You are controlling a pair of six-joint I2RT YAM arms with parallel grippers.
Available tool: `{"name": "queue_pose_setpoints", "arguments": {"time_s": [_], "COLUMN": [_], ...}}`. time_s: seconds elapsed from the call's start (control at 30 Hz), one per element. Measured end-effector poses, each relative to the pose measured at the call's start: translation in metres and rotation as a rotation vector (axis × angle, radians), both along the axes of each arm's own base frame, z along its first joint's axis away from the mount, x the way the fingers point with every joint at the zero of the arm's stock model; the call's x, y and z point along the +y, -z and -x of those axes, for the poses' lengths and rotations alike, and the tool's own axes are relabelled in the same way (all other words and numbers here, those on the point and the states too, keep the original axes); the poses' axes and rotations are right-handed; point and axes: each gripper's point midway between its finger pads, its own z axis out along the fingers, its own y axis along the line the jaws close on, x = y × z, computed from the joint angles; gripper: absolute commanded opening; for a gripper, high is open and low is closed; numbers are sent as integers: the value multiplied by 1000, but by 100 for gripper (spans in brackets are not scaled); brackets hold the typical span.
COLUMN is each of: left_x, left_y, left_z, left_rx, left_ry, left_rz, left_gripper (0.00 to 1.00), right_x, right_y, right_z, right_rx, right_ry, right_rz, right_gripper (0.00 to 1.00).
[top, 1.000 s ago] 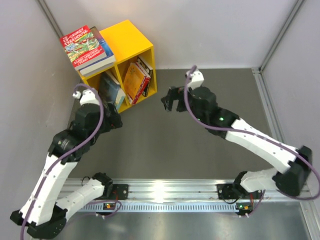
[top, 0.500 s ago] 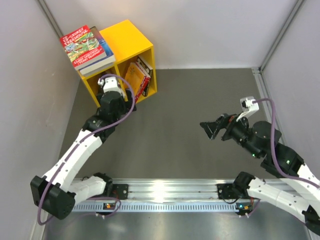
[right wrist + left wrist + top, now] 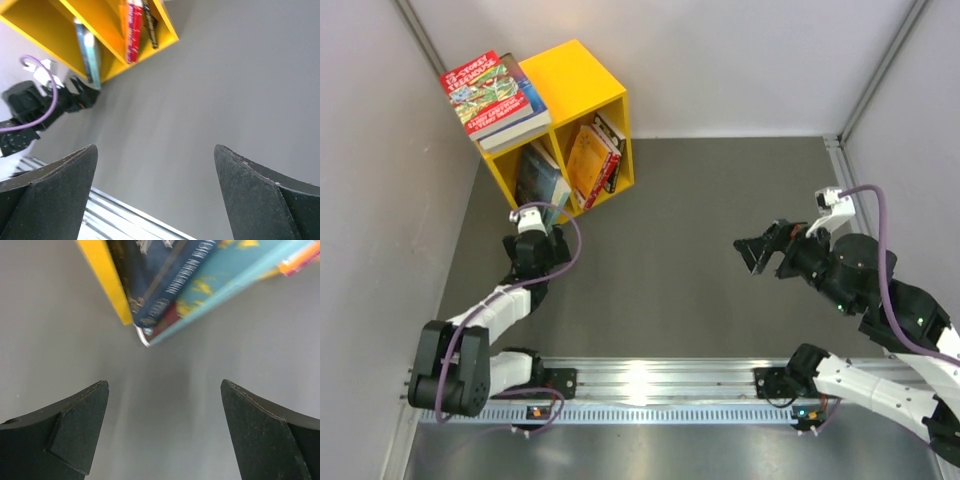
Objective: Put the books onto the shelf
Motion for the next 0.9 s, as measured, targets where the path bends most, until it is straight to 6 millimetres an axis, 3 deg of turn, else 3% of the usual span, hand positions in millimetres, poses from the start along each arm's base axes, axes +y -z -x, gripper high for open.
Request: {"name": "queue_pose_setpoints", "arguments": {"time_s": [0.17, 0.37, 0.57, 0.73, 0.9], "left_x": [16, 12, 15, 13, 10], "left_y": [8, 23, 23, 23, 14], "left_z": [-14, -30, -48, -48, -53], "left_rx": [-71, -94, -152, -187, -230], "left_ry": [-31, 49, 77, 112, 130], "left_rz": [-14, -43, -49, -44, -45], "left_gripper": [99, 99, 99, 99, 99], "right_x": [-3, 2, 1, -7, -31], "right_y": [19, 74, 117, 166, 196], "right_z": [-9, -28, -57, -68, -85], "right_rx": [42, 87, 35, -58, -90], "right_ry": [60, 106, 176, 167, 212], "right_rz": [39, 181, 333, 453, 495], "right_gripper": [100, 100, 100, 100, 100]}}
